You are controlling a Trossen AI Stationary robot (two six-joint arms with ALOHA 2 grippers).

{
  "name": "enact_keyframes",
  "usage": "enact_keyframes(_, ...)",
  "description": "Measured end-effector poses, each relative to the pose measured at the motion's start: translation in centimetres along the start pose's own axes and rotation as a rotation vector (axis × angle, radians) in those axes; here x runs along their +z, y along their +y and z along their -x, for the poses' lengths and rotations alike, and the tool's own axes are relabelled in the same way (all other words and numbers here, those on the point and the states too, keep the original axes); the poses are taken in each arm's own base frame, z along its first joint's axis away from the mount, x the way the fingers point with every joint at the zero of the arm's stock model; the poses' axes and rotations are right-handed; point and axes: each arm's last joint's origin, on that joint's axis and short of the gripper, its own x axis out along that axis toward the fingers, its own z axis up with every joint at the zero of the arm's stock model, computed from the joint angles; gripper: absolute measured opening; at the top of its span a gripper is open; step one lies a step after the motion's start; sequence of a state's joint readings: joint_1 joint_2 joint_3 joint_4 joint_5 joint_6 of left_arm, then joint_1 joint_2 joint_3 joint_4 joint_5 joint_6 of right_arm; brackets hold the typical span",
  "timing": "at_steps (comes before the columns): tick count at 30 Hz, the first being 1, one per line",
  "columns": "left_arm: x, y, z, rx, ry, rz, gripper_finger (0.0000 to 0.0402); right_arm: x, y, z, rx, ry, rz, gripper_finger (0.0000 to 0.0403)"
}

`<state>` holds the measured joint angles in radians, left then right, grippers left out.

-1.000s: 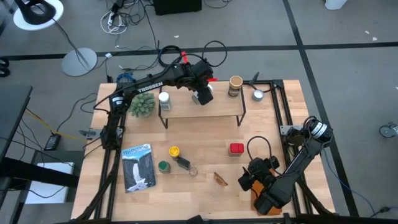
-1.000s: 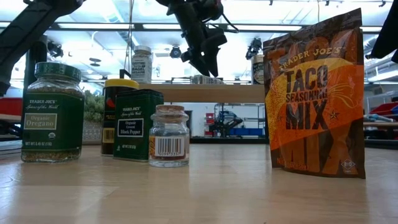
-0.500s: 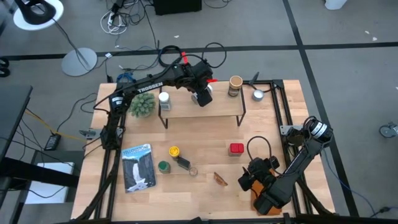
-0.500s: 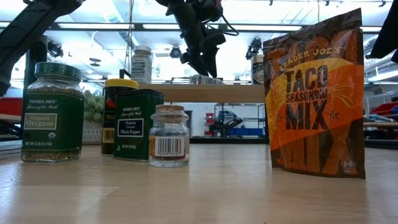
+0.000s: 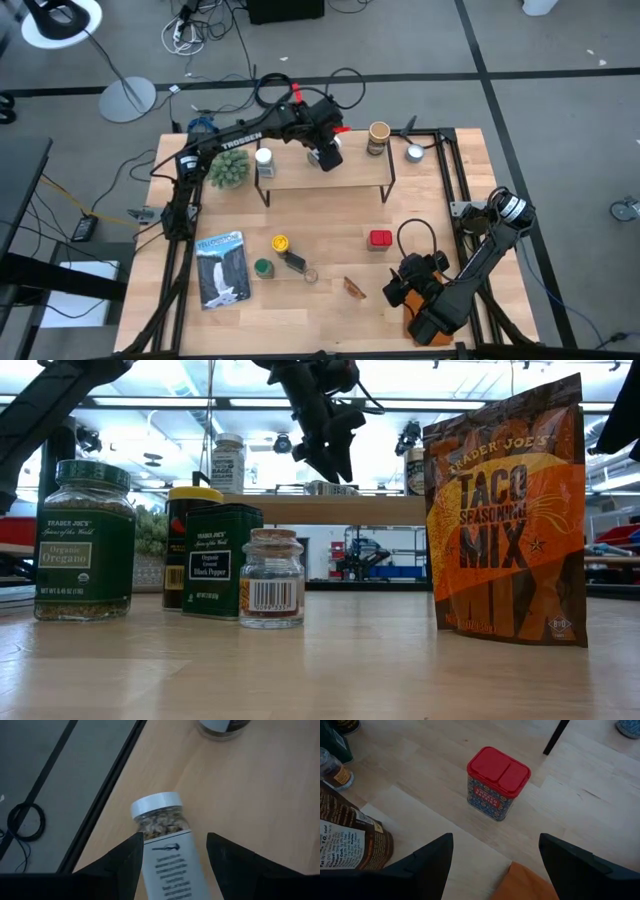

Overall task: Shelf spices
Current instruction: Put the white seasoning bottle on the shelf aligned with the other white seasoning bottle

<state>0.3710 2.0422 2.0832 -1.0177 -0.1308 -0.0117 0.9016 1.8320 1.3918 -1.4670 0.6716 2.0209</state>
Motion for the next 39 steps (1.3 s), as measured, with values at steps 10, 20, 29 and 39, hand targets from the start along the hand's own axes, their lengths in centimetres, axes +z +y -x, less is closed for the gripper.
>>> enact_keyframes(10,-0.5,0.1,-0.1,0.039,0.044,0.019,0.0223,0.0,0.0,0.0,0.002,0.001,-0.002,0.0293)
enact_keyframes(20,-1.2,0.0,-0.8,0.042,0.078,0.021,0.0223,0.0,0.1,0.0,0.005,0.003,-0.004,0.0293)
enact_keyframes(29,-1.2,0.0,-0.9,0.017,0.083,0.037,0.0218,-0.1,0.1,0.0,0.01,0.005,-0.009,0.0293)
enact_keyframes(39,-1.4,0.0,-0.9,0.006,0.101,0.04,0.0165,-0.1,0.1,0.0,0.012,0.006,-0.01,0.0293)
